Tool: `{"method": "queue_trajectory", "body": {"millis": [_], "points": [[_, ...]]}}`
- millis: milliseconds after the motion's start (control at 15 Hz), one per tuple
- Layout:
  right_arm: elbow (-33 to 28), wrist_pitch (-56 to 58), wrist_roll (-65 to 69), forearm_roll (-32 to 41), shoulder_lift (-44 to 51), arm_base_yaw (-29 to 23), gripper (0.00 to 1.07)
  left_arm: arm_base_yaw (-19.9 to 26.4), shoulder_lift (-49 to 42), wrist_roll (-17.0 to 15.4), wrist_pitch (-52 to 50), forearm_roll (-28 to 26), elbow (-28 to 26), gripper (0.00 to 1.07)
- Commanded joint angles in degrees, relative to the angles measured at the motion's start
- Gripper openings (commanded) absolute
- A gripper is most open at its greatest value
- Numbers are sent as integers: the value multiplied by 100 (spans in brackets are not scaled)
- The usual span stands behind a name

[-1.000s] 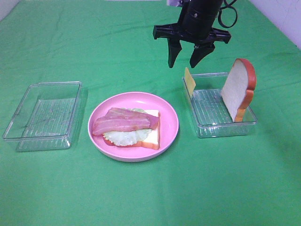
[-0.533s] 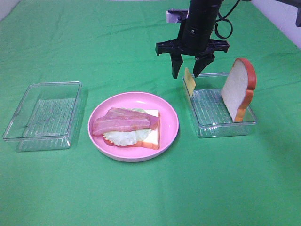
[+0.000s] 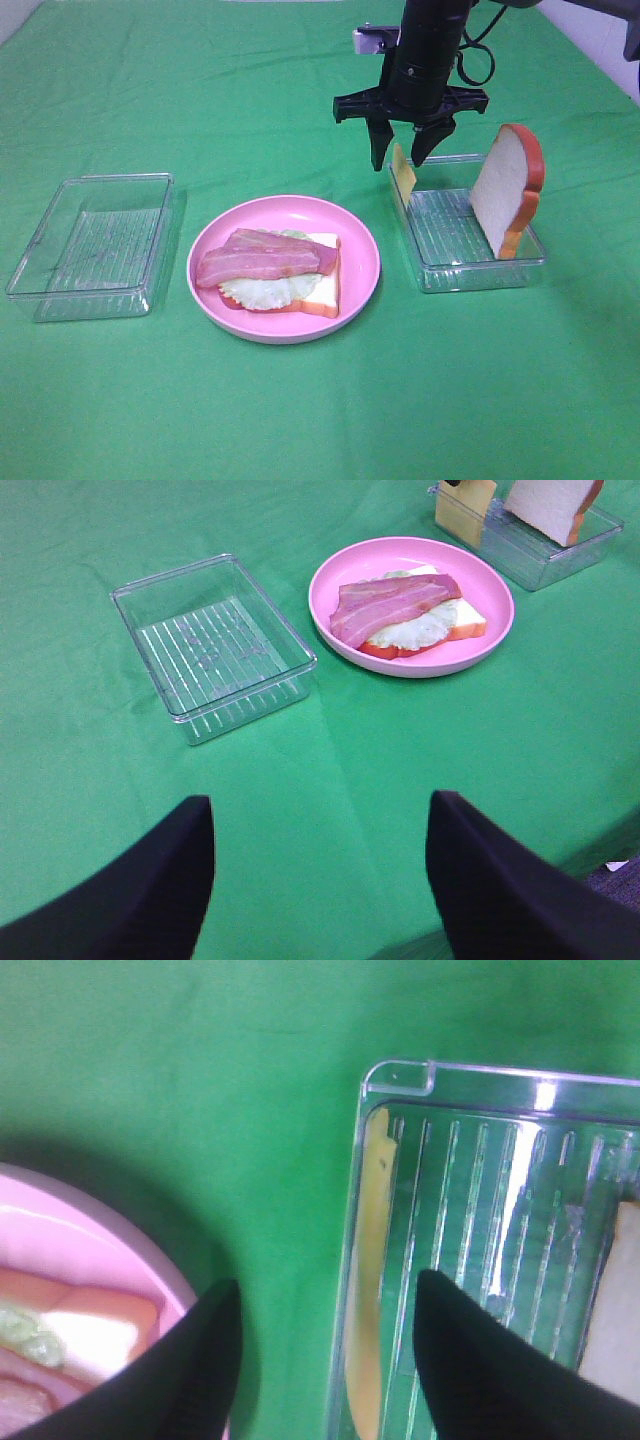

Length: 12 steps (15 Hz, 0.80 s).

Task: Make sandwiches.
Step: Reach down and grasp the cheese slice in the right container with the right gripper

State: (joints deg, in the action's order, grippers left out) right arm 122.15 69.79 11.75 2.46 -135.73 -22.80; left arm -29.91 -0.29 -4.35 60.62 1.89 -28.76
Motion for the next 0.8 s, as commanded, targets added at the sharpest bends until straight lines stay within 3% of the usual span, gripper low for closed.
{"method": "queue_trajectory", "body": {"millis": [67,533,733,800], "points": [[29,264,-74,-46,-11,23,49,-11,-126,11,-57,-34,6,60],[29,304,-109,-143,-138,29,49,-11,-126,11,-57,-34,6,60],[29,338,-92,-155,-149,17,28,-11,-126,11,-57,-34,6,60],[29,355,-92,-183,-149,17,14,-11,-126,11,-57,-34,6,60]]}}
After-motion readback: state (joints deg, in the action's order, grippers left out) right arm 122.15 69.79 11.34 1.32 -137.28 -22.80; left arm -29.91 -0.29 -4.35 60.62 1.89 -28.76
